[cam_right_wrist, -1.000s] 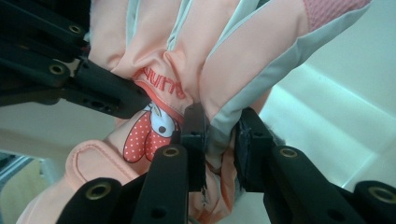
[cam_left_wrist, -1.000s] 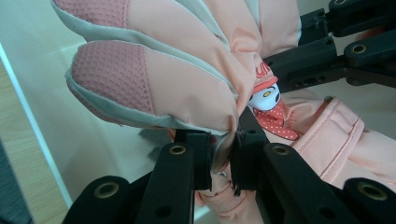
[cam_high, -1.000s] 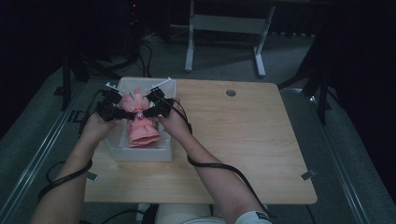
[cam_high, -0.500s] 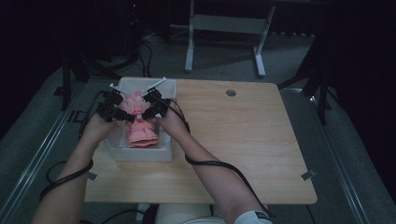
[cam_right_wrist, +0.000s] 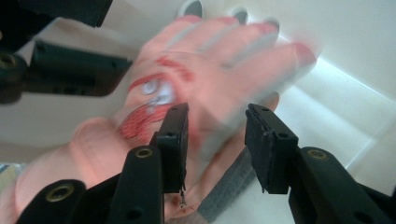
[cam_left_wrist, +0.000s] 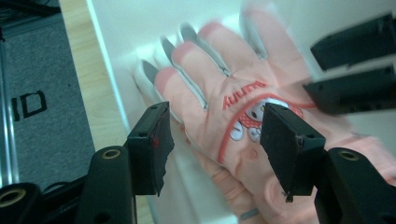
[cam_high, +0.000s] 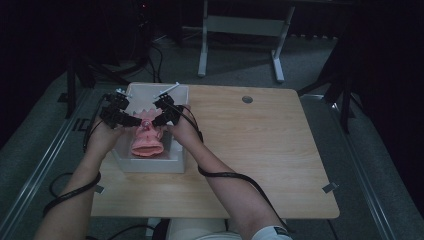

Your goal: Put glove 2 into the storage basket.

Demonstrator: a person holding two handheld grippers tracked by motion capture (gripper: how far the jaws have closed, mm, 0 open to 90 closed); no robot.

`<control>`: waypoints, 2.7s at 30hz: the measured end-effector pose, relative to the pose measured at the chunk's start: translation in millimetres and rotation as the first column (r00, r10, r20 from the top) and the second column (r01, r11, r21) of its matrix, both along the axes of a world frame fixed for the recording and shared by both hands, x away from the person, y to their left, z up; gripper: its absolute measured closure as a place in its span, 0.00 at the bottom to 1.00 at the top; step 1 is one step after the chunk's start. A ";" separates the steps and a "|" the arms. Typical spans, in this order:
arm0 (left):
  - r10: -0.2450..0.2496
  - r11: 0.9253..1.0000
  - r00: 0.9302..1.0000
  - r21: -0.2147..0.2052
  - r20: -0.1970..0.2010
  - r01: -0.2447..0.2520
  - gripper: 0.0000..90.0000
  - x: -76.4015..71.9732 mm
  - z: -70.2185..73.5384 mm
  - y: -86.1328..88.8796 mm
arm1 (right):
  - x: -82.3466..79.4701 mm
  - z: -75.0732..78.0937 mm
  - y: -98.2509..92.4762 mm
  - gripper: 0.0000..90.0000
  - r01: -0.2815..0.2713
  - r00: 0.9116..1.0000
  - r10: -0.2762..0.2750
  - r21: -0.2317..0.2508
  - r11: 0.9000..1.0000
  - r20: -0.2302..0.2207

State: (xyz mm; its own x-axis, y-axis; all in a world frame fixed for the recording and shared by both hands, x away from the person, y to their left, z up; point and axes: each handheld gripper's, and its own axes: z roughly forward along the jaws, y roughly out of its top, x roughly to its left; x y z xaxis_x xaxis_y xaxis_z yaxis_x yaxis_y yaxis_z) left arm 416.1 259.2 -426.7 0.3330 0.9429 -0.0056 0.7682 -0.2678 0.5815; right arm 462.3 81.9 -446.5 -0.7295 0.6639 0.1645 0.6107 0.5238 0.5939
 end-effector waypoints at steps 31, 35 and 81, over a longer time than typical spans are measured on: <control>-0.110 0.970 0.976 -0.193 0.190 0.147 0.06 -37.5 26.3 -36.0 | -20.9 61.3 -70.6 0.28 -0.100 0.987 0.071 0.200 0.975 0.145; -0.134 0.958 0.963 -0.220 0.233 0.186 0.00 -41.1 28.1 -49.2 | -27.0 67.0 -90.0 0.22 -0.114 0.980 0.074 0.217 0.970 0.185; -0.670 0.691 0.712 -0.172 0.212 0.702 0.00 -101.4 -33.3 -235.8 | -83.4 -24.6 -278.3 0.17 -0.022 0.973 -0.005 0.113 0.993 0.229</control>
State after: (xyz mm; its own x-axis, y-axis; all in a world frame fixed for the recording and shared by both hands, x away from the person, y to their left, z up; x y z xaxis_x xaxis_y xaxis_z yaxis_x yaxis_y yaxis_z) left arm 314.7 23.4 -460.0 0.8989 0.4273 -0.0972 0.3408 -0.5420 0.7682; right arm 378.8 -196.4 -471.1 -0.7622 0.6439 0.0674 0.4478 0.4491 0.7732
